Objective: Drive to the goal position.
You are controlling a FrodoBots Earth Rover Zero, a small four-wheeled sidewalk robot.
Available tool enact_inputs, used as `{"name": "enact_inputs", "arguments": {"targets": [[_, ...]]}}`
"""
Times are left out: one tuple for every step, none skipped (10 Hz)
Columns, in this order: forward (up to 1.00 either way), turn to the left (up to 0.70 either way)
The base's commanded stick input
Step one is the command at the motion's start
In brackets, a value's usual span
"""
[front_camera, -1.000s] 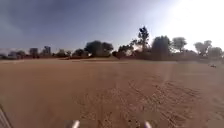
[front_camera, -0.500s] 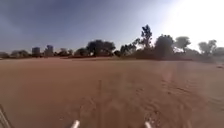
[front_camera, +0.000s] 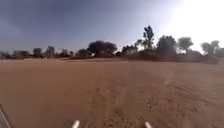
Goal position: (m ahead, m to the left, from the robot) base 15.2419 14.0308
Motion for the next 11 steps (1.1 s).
{"name": "enact_inputs", "arguments": {"targets": [[1.00, -0.29], [1.00, -0.24], [1.00, -0.04], [1.00, 0.00], [1.00, 0.00], [1.00, 0.00], [1.00, 0.00], [1.00, 0.00], [1.00, 0.00], [1.00, 0.00], [1.00, 0.00]]}}
